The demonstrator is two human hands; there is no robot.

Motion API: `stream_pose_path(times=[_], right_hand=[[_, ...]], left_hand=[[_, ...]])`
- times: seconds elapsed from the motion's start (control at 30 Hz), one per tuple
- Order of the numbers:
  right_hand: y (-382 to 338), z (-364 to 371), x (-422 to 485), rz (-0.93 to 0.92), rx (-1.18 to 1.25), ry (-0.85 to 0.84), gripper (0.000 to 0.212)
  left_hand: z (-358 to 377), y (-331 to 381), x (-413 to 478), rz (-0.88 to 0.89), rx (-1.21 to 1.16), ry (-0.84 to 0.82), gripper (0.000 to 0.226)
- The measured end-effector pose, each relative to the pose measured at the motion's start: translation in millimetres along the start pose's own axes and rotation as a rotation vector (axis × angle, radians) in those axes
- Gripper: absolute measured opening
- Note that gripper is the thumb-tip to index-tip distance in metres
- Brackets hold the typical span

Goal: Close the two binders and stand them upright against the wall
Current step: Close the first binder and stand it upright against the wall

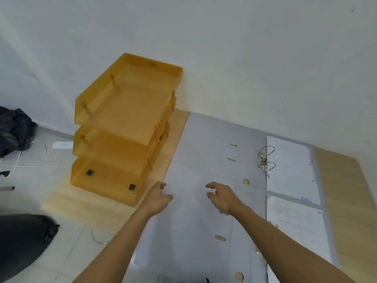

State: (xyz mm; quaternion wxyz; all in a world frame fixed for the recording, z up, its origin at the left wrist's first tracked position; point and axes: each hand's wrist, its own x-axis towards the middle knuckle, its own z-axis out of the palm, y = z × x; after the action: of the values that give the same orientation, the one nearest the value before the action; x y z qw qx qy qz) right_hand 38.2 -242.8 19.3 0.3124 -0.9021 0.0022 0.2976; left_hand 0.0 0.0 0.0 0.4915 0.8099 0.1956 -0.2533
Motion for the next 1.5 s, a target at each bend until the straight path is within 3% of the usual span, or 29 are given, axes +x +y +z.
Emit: stream_pose_path(times=[0.2,0.37,0.47,0.57,0.73,0.87,1.0,1.13,1.23,1.3,1.5], right_hand=[[-4.0,34.9,0.0,0.09,0.031,-0.126,0.043],[0.5,46.7,-7.4,0.085,0.059,-0.094,0.044],[0.9,44.5,-11.9,0.049,0.088,-0.053,0.046],[-3.7,35.2,-16.2,0.002,0.138,0.036,0.048],[-14.8,6.9,-30.5,-0.059,0.225,0.169,0.061],[-19.9,-13.2,-54.9,-0.075,0.384,0.198,0.077],[-1.4,-45.8,-95.0,-0.083,0.539,0.192,0.079],[33.9,-80.4,-136.8,-0.061,0.628,0.159,0.084],[65.3,-101.7,-168.1,-0.075,0.74,0.19,0.076],[80.5,-111.3,-184.4,-0.09,0.78,0.212,0.073],[134.7,-133.3,-216.0,-0.074,0.707,0.324,0.037]], left_hand=[[4.7,-38.4,0.9,-0.115,-0.032,0.122,0.053],[7.9,-35.7,8.8,-0.153,-0.074,0.171,0.045],[4.2,-19.8,8.9,-0.124,-0.153,0.164,0.028],[-8.1,6.1,-2.2,-0.031,-0.268,0.017,0.017],[-6.9,69.9,-32.3,0.063,-0.319,-0.305,0.043],[31.8,105.9,-47.9,0.088,-0.629,-0.485,0.056],[95.4,129.5,-63.5,0.146,-0.702,-0.507,0.069],[171.9,144.8,-80.9,0.213,-0.476,-0.366,0.049],[219.1,157.9,-93.5,0.286,-0.376,-0.369,0.075],[240.6,162.7,-98.8,0.331,-0.295,-0.356,0.081],[288.1,155.4,-97.5,0.348,0.01,-0.175,0.068]])
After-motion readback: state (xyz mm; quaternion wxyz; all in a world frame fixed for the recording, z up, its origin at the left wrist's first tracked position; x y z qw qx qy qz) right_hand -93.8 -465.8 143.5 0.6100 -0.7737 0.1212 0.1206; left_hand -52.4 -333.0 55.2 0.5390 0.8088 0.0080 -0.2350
